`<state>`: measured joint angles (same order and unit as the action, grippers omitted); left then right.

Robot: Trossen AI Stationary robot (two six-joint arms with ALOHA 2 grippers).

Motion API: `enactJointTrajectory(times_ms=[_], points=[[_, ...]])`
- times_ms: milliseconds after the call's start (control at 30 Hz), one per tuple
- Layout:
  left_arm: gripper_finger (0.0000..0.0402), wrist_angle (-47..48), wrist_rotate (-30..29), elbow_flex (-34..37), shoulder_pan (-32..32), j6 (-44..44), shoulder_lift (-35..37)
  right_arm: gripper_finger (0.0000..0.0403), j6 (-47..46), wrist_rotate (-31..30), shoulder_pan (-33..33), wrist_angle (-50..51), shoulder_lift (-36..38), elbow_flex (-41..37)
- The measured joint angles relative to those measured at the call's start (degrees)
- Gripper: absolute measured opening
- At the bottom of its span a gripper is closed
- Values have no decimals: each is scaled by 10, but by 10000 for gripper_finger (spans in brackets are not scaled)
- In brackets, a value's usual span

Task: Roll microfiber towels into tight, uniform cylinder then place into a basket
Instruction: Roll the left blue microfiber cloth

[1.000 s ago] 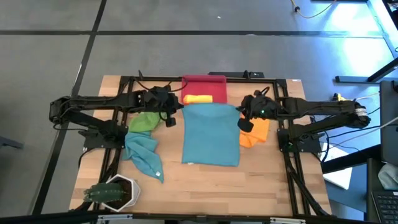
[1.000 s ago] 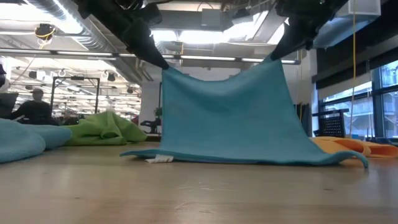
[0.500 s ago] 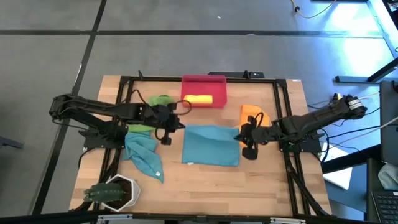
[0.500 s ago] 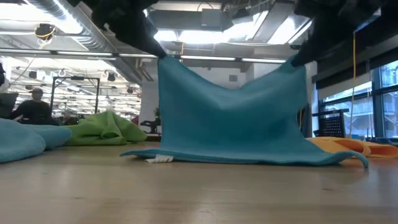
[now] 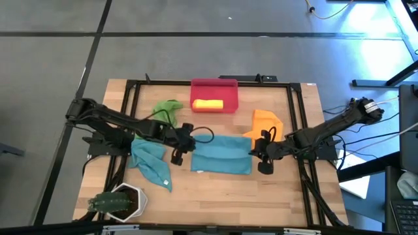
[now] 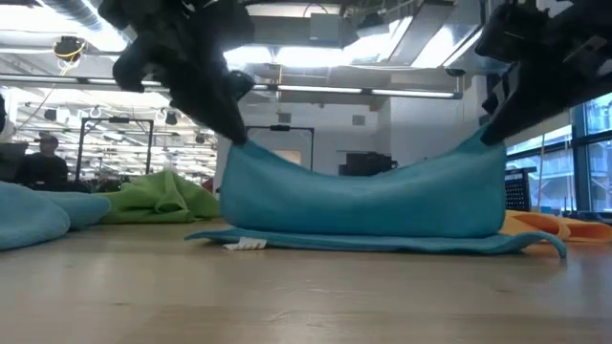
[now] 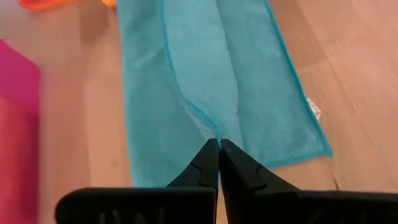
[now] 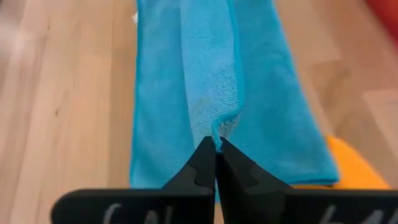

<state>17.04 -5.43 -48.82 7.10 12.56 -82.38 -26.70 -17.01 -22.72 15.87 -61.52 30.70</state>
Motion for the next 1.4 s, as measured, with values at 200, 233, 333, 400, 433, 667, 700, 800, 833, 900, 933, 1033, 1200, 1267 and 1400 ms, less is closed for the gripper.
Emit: enactJointTrajectory(times_ms=[200,233,333,400,433,667,700,800,833,900,933,1033,1200,1267,1400], points=[[0,0,0,0,15,-4,-19,2,-3,34,-23,-101,0,-44],[0,-1,4,0,17,-4,-21,3,-5,36,-27,-116,-1,-50],[0,-1,35,0,23,-4,-32,4,-27,35,-31,-144,-4,-68],[2,-7,57,0,24,-4,-45,12,-47,34,-31,-179,-8,-84],[5,-10,63,0,24,-4,-52,19,-48,35,-31,-192,-8,-91],[62,-25,64,0,23,-19,-78,108,-67,51,-35,-227,-17,-101],[71,-29,64,0,23,-19,-78,123,-75,58,-35,-227,-18,-101],[96,-28,64,0,23,-20,-70,157,-77,71,-35,-230,-18,-101],[103,-33,65,0,23,-21,-67,166,-76,71,-35,-230,-18,-101],[115,-36,67,-1,26,-30,-61,177,-76,70,-35,-232,-18,-101],[119,-35,73,-1,28,-33,-59,179,-77,65,-35,-234,-18,-101],[125,-33,84,-1,38,-34,-58,178,-75,35,-35,-234,-21,-101],[122,-37,-54,-1,39,-35,-57,159,-56,-45,-21,-236,-38,-101],[121,-59,-98,-1,29,-34,-57,149,-44,-47,-5,-233,-52,-101],[120,-81,-86,0,-4,-34,-68,122,-30,-22,31,-233,-90,-101]])
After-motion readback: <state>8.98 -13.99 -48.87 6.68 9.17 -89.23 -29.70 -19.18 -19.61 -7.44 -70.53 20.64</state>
